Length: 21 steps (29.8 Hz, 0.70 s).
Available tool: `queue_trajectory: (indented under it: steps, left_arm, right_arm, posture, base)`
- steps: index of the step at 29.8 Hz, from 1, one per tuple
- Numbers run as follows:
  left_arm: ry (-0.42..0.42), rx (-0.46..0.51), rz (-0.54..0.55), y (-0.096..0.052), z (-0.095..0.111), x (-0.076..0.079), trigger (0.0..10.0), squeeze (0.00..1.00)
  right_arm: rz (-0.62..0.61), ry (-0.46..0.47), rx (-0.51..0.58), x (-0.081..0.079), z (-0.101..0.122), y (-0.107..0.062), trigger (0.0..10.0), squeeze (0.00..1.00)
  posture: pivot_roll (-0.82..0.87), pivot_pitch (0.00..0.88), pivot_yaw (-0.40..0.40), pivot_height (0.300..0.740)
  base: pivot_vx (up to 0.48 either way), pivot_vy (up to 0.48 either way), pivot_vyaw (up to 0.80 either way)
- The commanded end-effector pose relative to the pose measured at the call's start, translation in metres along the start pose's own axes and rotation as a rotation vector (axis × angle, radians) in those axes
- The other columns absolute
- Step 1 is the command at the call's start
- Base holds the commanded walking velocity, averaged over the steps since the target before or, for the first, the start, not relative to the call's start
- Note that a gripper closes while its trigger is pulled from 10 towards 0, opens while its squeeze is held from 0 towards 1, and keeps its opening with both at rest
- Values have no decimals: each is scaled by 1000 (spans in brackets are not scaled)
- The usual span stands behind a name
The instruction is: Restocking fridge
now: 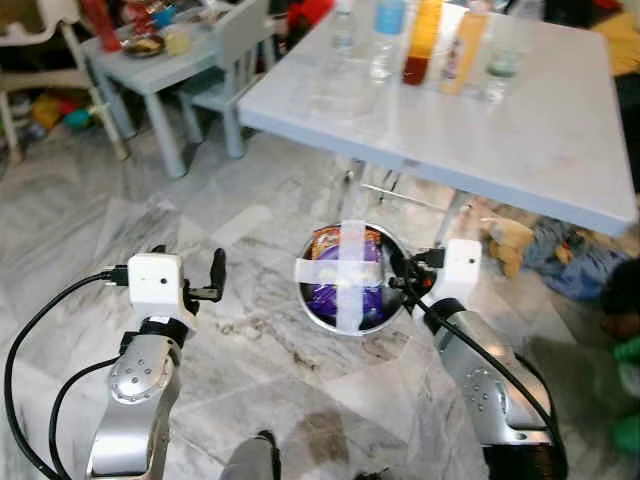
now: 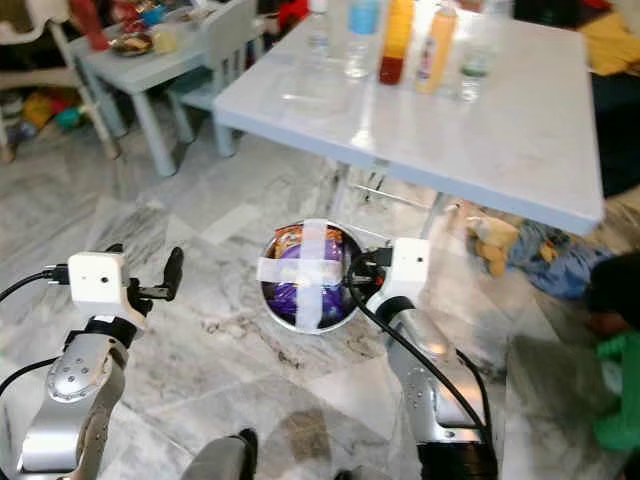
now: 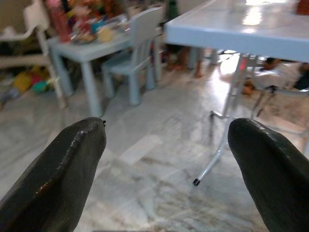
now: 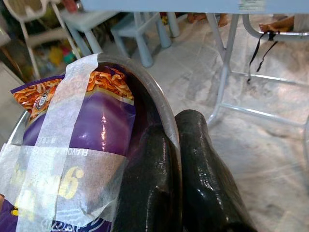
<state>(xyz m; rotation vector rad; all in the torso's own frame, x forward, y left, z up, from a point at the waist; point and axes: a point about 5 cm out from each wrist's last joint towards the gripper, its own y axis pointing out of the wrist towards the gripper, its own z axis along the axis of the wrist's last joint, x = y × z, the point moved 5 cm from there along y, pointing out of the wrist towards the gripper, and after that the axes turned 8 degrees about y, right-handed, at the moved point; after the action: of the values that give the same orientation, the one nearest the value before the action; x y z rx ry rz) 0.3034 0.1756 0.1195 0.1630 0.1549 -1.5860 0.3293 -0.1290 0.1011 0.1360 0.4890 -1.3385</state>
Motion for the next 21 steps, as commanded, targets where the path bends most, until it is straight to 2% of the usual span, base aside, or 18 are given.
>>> queue_trajectory:
  steps: [1, 4, 8, 9, 11, 17, 21]
  left_arm:
    - [16, -5, 13, -2, 1, -3, 10000, 0]
    - [11, -22, 8, -5, -4, 1, 10000, 0]
    - [11, -29, 9, -5, -7, 3, 10000, 0]
    - [0, -26, 7, -3, -6, 5, 10000, 0]
    - [-11, -20, 4, -2, -5, 7, 10000, 0]
    - [-14, -14, 1, 3, -4, 11, 10000, 0]
    - [-13, -3, -8, 6, -2, 14, 10000, 0]
  right_arm:
    - [38, 5, 39, -10, 6, -2, 10000, 0]
    - [32, 11, 36, -8, 1, -4, 10000, 0]
    - [50, 0, 57, -13, 5, -2, 10000, 0]
    - [67, -36, 70, -16, 8, 1, 10000, 0]
    - [75, -53, 81, -17, 11, 2, 10000, 0]
    - [56, -42, 95, -11, 12, 4, 10000, 0]
    - [71, -56, 117, -15, 14, 6, 10000, 0]
  posture:
    - [80, 130, -38, 740]
    - [86, 117, -48, 740]
    - [84, 101, -47, 740]
    - [84, 97, -49, 740]
    - [83, 92, -53, 740]
    - [83, 80, -57, 740]
    - [79, 77, -50, 740]
  base:
    - [0, 0, 800]
    - [0, -175, 790]
    - [0, -272, 788]
    - [0, -266, 788]
    - [0, -285, 788]
    - [0, -266, 790]
    - [0, 0, 788]
